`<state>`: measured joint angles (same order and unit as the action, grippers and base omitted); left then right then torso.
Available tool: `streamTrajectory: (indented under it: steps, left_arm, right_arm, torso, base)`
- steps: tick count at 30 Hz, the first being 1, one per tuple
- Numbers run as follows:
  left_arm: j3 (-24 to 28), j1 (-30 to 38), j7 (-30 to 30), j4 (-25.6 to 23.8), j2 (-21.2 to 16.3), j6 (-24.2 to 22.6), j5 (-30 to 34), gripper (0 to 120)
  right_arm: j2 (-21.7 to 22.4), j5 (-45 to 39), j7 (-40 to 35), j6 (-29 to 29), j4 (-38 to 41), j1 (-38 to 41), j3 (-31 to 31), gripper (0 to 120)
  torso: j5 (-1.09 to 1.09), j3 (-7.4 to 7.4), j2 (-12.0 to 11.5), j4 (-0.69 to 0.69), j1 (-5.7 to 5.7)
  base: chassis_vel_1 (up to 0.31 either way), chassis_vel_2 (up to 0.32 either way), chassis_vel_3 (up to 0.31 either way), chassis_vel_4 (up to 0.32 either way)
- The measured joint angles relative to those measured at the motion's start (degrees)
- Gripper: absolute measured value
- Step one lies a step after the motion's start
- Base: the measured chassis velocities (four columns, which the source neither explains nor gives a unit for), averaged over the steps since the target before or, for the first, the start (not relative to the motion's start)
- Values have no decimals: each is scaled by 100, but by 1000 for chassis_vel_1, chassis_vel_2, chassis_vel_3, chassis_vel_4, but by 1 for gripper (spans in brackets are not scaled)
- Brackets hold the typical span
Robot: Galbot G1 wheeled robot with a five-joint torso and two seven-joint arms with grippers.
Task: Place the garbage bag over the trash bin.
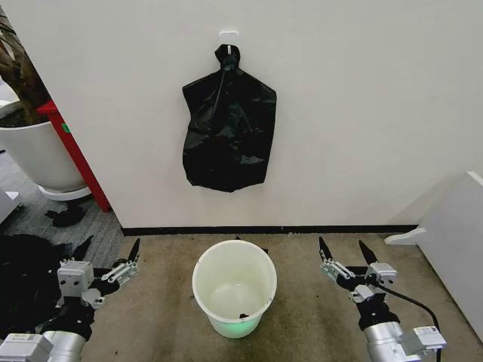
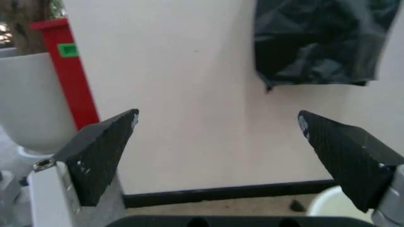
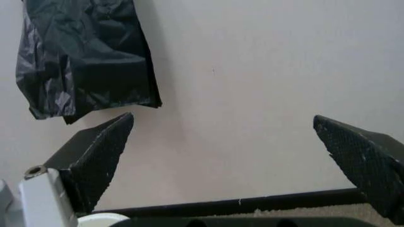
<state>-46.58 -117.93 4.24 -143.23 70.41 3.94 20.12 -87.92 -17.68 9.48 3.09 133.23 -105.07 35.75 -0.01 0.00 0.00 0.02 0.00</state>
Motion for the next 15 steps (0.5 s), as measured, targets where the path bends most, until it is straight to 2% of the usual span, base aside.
streamTrajectory:
  steps: [9, 11, 15]
  left_arm:
    - [184, 96, 23, 0, 40, 106, -84, 100]
    - [253, 188, 46, 0, 24, 108, -80, 100]
    - [226, 205, 55, 0, 22, 108, -37, 100]
  right_arm:
    - [-15, 17, -1, 20, -17, 6, 25, 100]
    - [-17, 16, -2, 23, -15, 1, 41, 100]
    - [-26, 15, -4, 47, -14, -8, 52, 100]
  torso:
    - [1, 0, 0, 0, 0]
    - [0, 0, 0, -4, 0]
    - [0, 0, 0, -2, 0]
  base:
    - [0, 0, 0, 0]
    - [0, 0, 0, 0]
    - [0, 0, 0, 0]
